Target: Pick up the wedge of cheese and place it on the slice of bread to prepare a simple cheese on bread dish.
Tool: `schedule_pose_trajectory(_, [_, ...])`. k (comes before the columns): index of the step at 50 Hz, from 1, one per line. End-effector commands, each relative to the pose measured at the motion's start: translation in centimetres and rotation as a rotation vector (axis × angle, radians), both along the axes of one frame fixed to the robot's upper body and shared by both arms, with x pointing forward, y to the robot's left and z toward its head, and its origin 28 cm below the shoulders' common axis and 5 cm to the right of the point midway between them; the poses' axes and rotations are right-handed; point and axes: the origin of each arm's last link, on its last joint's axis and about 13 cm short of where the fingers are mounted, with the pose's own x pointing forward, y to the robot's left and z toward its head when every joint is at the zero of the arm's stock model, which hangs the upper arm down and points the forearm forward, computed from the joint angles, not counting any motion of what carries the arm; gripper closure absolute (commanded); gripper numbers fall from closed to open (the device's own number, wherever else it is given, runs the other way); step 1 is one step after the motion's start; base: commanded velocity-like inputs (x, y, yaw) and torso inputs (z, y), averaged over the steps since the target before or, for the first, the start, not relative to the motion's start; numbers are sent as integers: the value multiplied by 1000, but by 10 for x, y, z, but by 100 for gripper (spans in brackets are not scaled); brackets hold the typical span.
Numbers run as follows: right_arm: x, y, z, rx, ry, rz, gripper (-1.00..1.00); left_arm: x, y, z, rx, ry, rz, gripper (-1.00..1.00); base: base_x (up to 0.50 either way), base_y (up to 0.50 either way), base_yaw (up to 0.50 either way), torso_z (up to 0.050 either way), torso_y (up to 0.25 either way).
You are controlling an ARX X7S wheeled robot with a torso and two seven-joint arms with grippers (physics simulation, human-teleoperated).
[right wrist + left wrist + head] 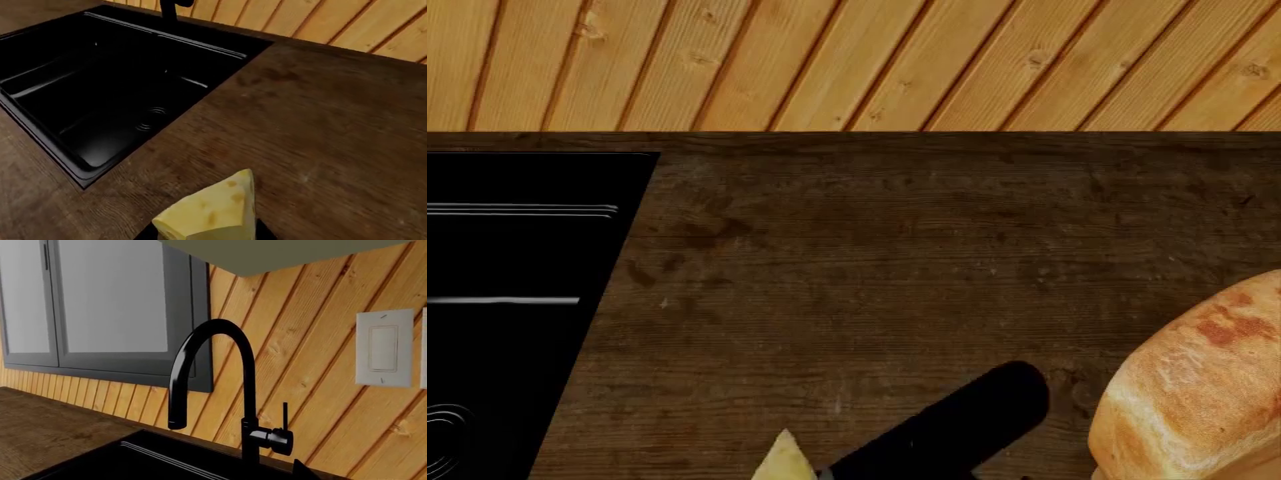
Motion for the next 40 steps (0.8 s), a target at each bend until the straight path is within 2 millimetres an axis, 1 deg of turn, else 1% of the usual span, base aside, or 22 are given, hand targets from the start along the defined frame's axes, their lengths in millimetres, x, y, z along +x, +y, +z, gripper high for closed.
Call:
schedule_pose_trajectory(1, [3,-24,39,-3,-119,-179,100,0,0,0,1,1,-2,-100,0,0,0,0,0])
schedule_pose_trajectory(3, [6,-29,42,2,-131,-221,100,1,0,-1,0,1,-2,-100,0,0,0,0,0])
schedule_pose_trajectory(6, [9,-36,55,8,-180,-290,100,0,0,-1,1,0,0,-100,0,0,0,0,0])
schedule_pose_trajectory(9, [11,-41,63,5,-212,-344,100,1,0,-1,1,0,-1,-100,0,0,0,0,0])
schedule_pose_trajectory(10, [13,-44,67,29,-221,-375,100,1,0,-1,1,0,0,-100,0,0,0,0,0])
schedule_pose_trajectory(15, [16,-52,77,42,-260,-448,100,1,0,-1,1,0,-1,-100,0,0,0,0,0])
schedule_pose_trajectory(18, [17,-58,93,59,-290,-490,100,0,0,0,1,0,0,-100,0,0,0,0,0])
schedule_pose_trajectory(22, [18,-62,104,63,-312,-512,100,0,0,0,0,1,0,-100,0,0,0,0,0])
schedule_pose_trajectory(28, [26,-75,113,85,-288,-597,100,0,0,0,2,10,0,-100,0,0,0,0,2])
schedule_pose_trajectory(33, [27,-82,121,91,-273,-641,100,1,0,0,2,12,0,-100,0,0,0,0,0])
schedule_pose_trajectory(36, [26,-87,125,86,-269,-699,100,1,0,0,2,18,0,-100,0,0,0,0,0])
schedule_pose_trajectory(40, [27,-91,126,99,-244,-734,100,1,0,0,2,19,0,-100,0,0,0,0,0])
